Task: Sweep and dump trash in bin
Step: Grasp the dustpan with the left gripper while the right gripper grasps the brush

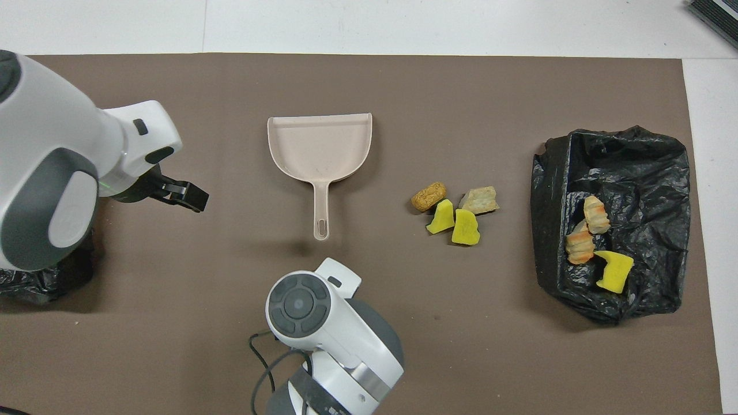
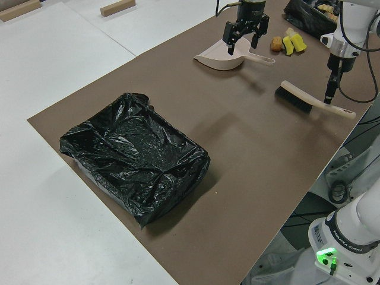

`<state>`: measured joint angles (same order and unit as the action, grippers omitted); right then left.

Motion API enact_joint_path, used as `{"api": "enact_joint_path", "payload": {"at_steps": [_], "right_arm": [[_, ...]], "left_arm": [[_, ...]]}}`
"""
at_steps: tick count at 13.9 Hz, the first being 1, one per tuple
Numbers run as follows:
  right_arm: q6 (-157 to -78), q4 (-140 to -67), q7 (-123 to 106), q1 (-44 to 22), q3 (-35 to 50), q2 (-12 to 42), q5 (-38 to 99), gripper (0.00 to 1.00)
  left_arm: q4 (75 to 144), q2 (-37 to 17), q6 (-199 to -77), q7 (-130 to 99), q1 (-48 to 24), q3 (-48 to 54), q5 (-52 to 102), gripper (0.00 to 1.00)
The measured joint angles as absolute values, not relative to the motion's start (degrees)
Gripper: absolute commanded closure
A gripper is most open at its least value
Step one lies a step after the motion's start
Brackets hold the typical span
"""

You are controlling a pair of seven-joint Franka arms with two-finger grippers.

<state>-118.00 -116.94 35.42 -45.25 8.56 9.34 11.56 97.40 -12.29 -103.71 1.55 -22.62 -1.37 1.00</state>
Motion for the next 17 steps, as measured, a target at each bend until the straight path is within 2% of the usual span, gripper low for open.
{"api": "enact_joint_path", "payload": {"at_steps": [4,5,6,7,10,12,13,14,15,17], "right_arm": [[-123.07,-119.19,35.42,-46.94,8.54,8.64,12.8,0.0],[-124.21,-119.98,35.42,-47.41,8.55,8.64,12.8,0.03],[-124.96,-120.66,35.41,-47.64,8.54,8.64,12.8,0.16],[-125.73,-121.21,35.38,-47.66,8.53,8.66,12.81,0.39],[-127.53,-121.94,35.36,-47.66,8.48,8.67,12.81,0.97],[-127.52,-121.97,35.36,-47.66,8.48,8.67,12.81,1.0],[-127.52,-121.99,35.36,-47.66,8.47,8.67,12.81,1.0],[-127.51,-122.03,35.18,-47.64,8.41,8.68,12.81,1.0],[-127.23,-122.04,34.72,-47.62,8.29,8.69,12.8,1.0],[-124.76,-121.72,33.74,-47.53,7.81,8.64,12.64,1.0]], "left_arm": [[97.31,-17.47,-109.72,-1.13,-27.15,-1.34,3.69,0.0],[97.29,-18.38,-111.01,-1.86,-28.03,-1.38,4.6,0.0],[97.25,-19.16,-111.99,-3.53,-29.1,-1.37,4.97,0.0],[97.18,-19.74,-112.56,-5.69,-30.22,-1.35,5.21,0.0],[97.13,-21.68,-114.81,-11.59,-33.18,-1.36,5.92,0.02],[97.1,-22.62,-115.53,-12.69,-34.0,-1.44,5.96,0.32],[97.09,-22.8,-115.66,-12.8,-34.02,-1.53,5.99,0.6],[97.09,-22.81,-115.88,-12.86,-34.02,-1.67,6.02,0.94],[97.08,-22.81,-116.26,-13.03,-34.01,-1.8,6.14,1.0],[97.08,-22.81,-116.69,-13.26,-34.01,-1.85,6.34,1.0]]}}
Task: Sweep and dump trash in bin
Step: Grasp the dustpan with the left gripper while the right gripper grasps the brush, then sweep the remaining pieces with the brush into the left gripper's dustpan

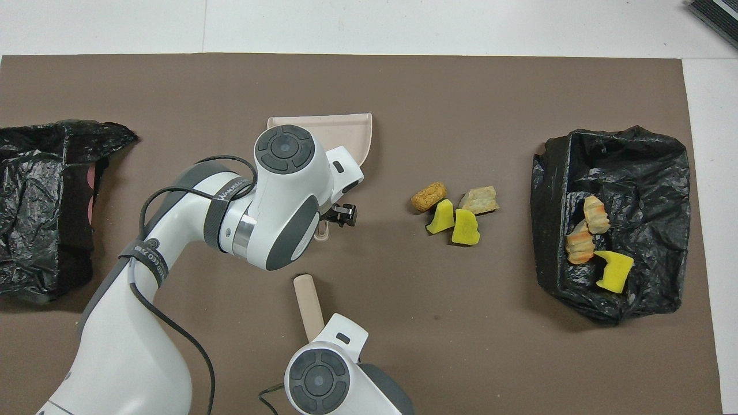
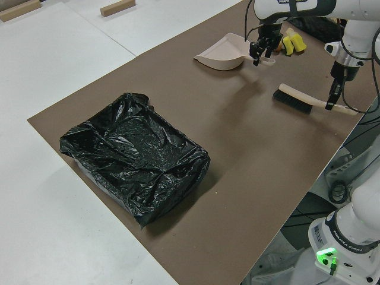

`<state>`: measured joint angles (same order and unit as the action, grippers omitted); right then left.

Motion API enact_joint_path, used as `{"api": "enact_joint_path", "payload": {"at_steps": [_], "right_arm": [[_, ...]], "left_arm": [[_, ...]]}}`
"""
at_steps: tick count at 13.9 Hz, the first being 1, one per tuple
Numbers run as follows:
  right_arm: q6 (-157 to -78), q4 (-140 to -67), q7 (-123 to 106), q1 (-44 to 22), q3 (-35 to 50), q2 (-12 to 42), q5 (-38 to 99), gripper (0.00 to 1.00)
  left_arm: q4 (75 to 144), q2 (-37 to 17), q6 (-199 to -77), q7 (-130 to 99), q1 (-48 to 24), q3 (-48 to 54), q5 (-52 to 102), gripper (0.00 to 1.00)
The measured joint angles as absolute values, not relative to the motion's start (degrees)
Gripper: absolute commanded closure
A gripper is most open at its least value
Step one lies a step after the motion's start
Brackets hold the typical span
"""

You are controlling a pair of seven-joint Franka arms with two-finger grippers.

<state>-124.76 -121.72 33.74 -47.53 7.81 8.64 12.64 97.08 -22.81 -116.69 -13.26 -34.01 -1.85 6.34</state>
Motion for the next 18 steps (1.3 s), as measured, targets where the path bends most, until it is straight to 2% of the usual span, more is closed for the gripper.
{"api": "enact_joint_path", "payload": {"at_steps": [4,8,10,13,18], "right_arm": [[-113.16,-120.62,28.89,-41.99,7.26,5.36,11.21,1.0],[-100.23,-120.36,19.06,-30.89,7.02,-3.62,9.54,1.0],[-98.46,-120.41,13.35,-24.26,6.94,-6.23,7.02,1.0],[-102.6,-120.38,8.25,-15.83,6.83,-4.5,-1.06,1.0],[-106.43,-114.12,7.44,-8.43,6.88,6.15,-12.87,1.0]], "left_arm": [[96.86,-22.79,-117.28,-12.17,-33.83,-2.35,5.37,1.0],[95.76,-21.85,-117.03,1.01,-30.84,-3.21,4.87,1.0],[95.74,-20.65,-115.79,13.03,-27.89,-3.34,4.8,1.0],[95.75,-19.26,-114.29,31.09,-24.08,-3.51,4.76,1.0],[96.19,-18.01,-112.53,66.3,-19.42,-3.66,3.81,1.0]]}}
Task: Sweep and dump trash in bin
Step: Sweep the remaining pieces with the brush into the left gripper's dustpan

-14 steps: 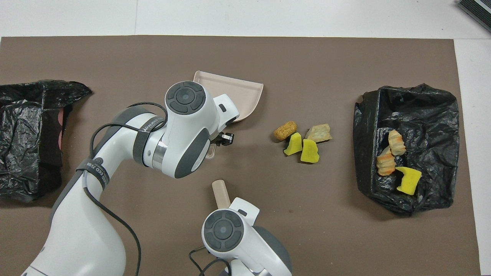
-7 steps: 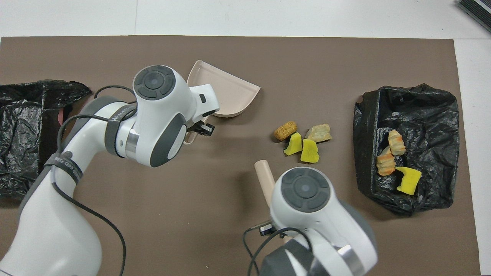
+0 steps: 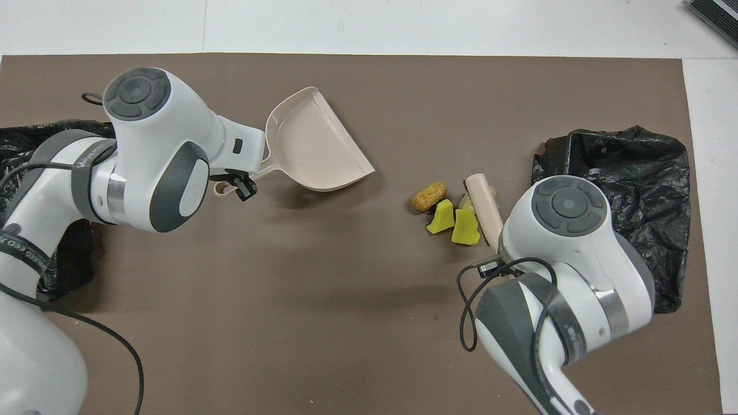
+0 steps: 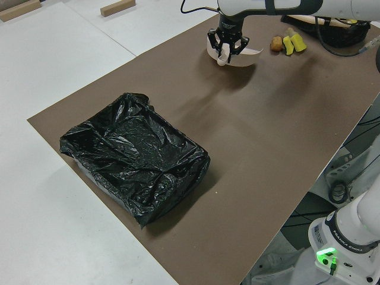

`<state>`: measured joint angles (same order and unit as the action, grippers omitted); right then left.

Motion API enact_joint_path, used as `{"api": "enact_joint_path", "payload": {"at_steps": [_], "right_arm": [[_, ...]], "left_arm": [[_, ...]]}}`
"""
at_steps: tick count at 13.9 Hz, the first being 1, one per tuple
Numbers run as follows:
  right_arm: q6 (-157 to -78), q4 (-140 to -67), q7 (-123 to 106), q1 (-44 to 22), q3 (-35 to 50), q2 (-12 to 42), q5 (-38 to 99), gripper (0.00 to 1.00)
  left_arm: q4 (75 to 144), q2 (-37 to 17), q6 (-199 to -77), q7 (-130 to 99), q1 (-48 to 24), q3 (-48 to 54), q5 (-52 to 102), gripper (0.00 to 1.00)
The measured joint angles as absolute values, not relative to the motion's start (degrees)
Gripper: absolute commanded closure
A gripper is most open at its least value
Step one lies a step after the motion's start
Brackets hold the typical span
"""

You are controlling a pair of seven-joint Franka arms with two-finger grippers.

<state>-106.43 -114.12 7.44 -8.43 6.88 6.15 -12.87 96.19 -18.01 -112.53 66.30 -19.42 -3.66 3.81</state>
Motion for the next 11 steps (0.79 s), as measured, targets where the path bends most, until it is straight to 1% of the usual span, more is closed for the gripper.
{"api": "enact_joint_path", "payload": {"at_steps": [2,3,7,11], "right_arm": [[-106.54,-113.63,7.9,-6.67,6.87,7.49,-13.11,1.0],[-106.74,-113.63,9.65,-6.71,7.03,7.94,-13.1,1.0],[-109.11,-114.15,18.11,-9.72,7.99,10.99,-11.93,1.0],[-111.34,-114.21,19.86,-11.73,7.96,13.65,-8.7,1.0]], "left_arm": [[96.96,-17.81,-112.72,71.13,-19.8,-2.99,-1.87,1.0],[97.78,-17.31,-112.92,71.65,-21.28,-2.63,-4.62,1.0],[103.21,-13.96,-113.62,63.92,-27.53,-2.4,-6.96,1.0],[107.68,-12.31,-115.4,58.06,-30.65,-2.28,-7.03,1.0]]}}
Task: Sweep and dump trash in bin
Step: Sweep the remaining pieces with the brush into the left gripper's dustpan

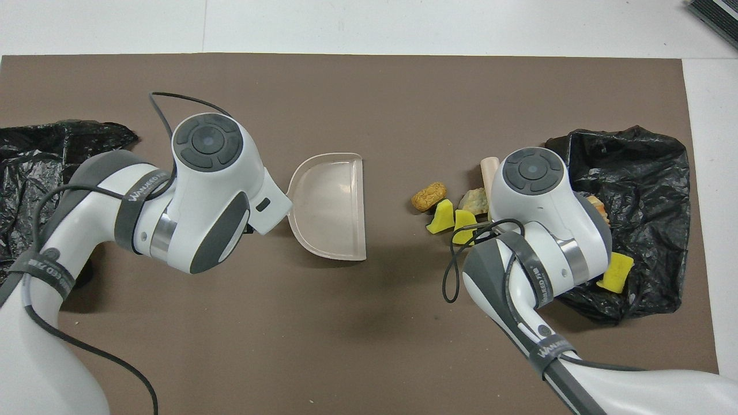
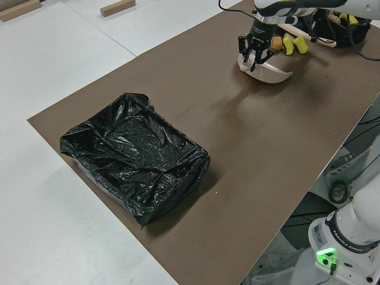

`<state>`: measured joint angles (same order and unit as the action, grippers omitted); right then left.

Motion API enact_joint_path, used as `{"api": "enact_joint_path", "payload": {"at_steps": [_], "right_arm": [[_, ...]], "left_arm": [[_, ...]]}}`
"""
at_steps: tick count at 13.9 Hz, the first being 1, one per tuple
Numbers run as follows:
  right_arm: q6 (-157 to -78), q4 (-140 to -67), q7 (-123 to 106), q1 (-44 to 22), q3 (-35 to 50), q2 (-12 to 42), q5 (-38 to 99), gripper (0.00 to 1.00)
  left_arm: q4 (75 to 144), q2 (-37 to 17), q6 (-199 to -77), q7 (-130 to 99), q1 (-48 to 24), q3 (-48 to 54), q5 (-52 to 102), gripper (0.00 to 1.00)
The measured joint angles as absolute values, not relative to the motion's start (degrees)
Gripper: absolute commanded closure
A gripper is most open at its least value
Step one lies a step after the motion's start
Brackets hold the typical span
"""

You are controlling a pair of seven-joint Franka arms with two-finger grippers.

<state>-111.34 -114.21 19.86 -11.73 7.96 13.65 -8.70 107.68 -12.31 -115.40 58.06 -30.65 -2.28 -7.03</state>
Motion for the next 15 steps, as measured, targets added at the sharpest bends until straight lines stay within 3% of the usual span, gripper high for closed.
{"api": "enact_joint_path", "payload": {"at_steps": [6,11,15], "right_arm": [[-115.03,-113.27,19.87,-16.49,8.04,15.96,1.6,1.0],[-115.84,-107.43,19.31,-19.95,9.75,18.38,15.03,1.0],[-111.12,-102.95,19.84,-19.77,9.2,17.05,16.08,1.0]], "left_arm": [[113.37,-10.98,-120.88,52.26,-33.6,-1.98,-7.03,1.0],[115.1,-10.66,-122.59,51.37,-34.02,-2.23,-7.03,1.0],[115.54,-10.64,-123.34,51.51,-33.77,-2.35,-7.03,1.0]]}}
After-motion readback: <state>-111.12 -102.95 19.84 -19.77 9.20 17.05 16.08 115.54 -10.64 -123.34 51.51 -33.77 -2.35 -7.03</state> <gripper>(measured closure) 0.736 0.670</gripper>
